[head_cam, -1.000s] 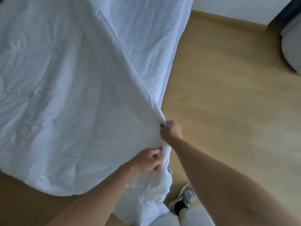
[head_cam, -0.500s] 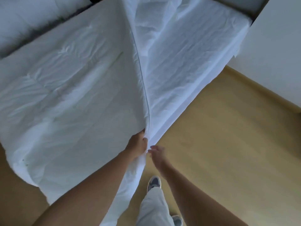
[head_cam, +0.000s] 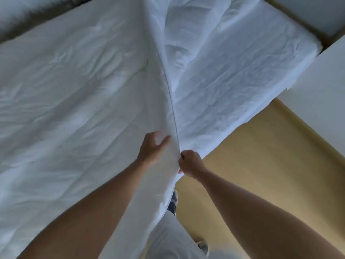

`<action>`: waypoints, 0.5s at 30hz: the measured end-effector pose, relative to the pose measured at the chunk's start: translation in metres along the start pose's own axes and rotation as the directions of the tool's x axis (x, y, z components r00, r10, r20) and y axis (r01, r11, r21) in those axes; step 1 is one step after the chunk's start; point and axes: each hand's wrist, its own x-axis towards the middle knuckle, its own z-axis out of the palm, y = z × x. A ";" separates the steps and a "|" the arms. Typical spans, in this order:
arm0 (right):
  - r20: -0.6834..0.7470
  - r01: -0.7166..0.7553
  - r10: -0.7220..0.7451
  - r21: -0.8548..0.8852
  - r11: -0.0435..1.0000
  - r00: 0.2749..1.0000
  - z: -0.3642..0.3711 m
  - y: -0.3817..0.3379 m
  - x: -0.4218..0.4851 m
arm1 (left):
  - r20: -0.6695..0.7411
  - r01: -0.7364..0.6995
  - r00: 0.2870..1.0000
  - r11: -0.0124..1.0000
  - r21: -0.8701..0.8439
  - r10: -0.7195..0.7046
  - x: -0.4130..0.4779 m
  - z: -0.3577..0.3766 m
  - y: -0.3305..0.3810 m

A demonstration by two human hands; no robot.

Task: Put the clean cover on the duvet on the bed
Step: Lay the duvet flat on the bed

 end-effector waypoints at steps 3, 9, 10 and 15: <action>0.139 0.089 -0.076 -0.089 0.992 0.987 -0.025 0.021 -0.012 | 0.061 0.021 0.998 0.985 0.174 -0.032 0.075 0.025 0.079; 0.420 -0.006 -0.047 0.125 0.992 0.906 -0.110 0.046 0.007 | 0.096 -0.003 0.995 0.973 0.229 -0.020 0.082 0.094 0.149; 0.341 -0.085 -0.007 0.256 0.963 0.940 -0.137 0.047 0.019 | 0.116 -0.034 0.993 0.967 0.251 0.005 0.073 0.104 0.154; -0.147 0.058 -0.011 0.320 0.946 0.989 -0.254 0.022 0.095 | 0.170 -0.174 0.978 0.916 0.362 0.118 0.024 0.148 0.170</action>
